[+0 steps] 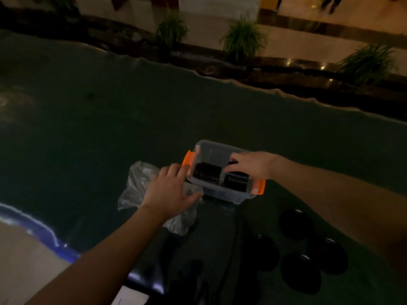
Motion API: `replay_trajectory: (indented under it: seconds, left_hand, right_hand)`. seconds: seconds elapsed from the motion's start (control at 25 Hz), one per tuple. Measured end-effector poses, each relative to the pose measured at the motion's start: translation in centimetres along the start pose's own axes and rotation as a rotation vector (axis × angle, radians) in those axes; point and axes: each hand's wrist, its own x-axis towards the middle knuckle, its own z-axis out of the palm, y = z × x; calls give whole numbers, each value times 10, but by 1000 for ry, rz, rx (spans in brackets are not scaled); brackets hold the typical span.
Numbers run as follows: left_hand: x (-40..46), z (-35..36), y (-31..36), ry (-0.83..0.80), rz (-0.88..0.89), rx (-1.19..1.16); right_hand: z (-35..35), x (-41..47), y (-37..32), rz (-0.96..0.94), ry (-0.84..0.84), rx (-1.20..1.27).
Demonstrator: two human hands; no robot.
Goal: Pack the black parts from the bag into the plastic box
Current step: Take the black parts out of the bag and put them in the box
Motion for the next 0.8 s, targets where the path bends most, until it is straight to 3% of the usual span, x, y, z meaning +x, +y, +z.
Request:
replay_trajectory:
  seconds: [0.44,0.8]
  left_hand:
    - [20,19,11,-77,-23,4]
    - [23,19,7,-106,4,-46]
  right_hand:
    - [17,37,-6,-20,32,193]
    - [26,48,-11,73,65,89]
